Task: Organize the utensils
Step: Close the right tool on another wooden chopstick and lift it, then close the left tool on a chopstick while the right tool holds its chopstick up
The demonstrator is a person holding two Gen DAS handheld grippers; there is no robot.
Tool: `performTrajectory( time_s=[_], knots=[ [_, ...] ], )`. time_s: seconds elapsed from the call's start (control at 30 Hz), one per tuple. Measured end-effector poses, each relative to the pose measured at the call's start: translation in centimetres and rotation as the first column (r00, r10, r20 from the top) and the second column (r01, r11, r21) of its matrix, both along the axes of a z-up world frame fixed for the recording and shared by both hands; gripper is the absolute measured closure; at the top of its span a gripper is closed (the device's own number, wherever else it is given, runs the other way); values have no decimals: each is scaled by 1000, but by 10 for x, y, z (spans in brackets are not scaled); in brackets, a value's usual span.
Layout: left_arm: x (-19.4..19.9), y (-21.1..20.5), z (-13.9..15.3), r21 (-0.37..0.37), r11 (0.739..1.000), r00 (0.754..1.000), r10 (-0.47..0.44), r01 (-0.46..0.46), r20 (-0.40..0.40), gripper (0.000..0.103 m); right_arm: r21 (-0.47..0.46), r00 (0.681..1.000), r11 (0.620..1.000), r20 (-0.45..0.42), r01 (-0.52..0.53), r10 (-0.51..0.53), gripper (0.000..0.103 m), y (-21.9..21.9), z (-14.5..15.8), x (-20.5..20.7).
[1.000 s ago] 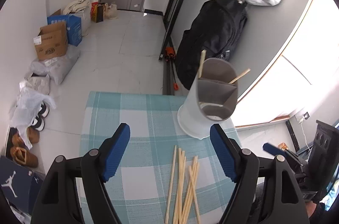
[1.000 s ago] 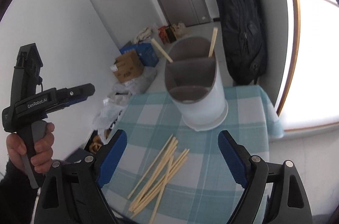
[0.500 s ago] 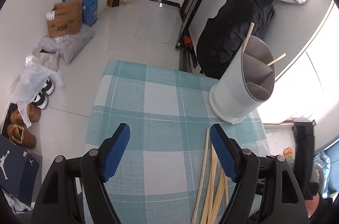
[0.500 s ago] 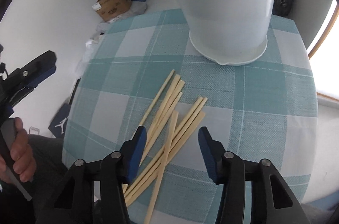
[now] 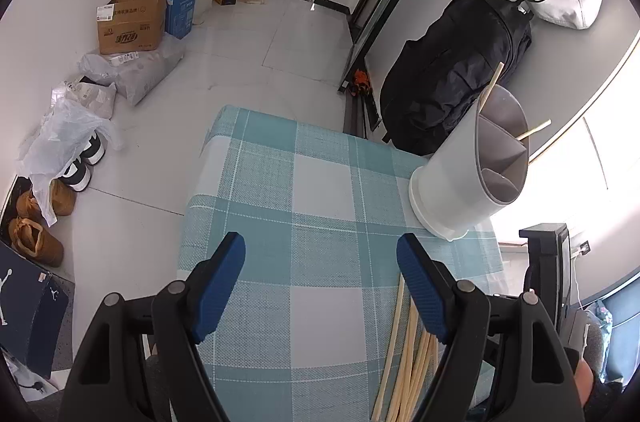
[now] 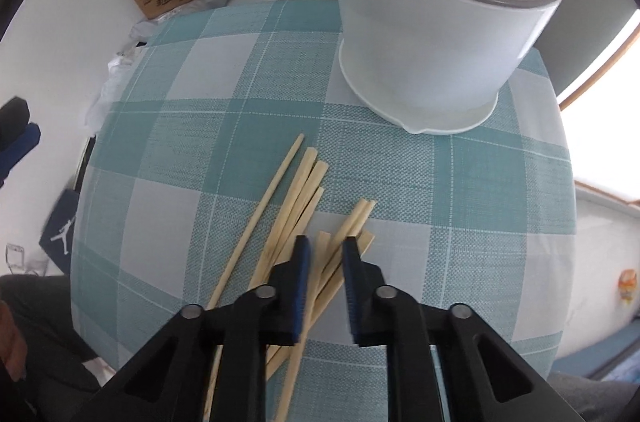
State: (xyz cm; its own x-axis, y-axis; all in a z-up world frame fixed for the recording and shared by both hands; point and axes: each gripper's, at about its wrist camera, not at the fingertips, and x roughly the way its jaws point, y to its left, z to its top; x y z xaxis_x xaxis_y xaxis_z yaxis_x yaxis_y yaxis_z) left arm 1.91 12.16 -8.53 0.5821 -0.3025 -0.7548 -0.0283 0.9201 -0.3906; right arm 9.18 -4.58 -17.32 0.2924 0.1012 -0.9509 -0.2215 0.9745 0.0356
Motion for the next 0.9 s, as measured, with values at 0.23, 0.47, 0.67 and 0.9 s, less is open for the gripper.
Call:
performTrajectory(
  time_s=[0.23, 0.47, 0.67, 0.9],
  knots=[
    [1, -8, -11, 28, 999, 999, -36, 37, -36, 29, 58, 996, 998, 76, 32, -36, 98, -17, 15, -6],
    [5, -31, -24, 55, 991, 987, -114, 121, -114, 29, 261, 971, 959, 174, 113, -162, 98, -64, 56, -13],
    [-1, -67, -36, 157, 957, 960, -214, 244, -182, 28, 451, 902, 886, 328, 109, -279, 98, -92, 89, -18],
    [-4, -84, -54, 206, 933, 932, -234, 295, -276, 29, 527, 833, 840, 405, 124, -377, 98, -111, 83, -27]
  ],
)
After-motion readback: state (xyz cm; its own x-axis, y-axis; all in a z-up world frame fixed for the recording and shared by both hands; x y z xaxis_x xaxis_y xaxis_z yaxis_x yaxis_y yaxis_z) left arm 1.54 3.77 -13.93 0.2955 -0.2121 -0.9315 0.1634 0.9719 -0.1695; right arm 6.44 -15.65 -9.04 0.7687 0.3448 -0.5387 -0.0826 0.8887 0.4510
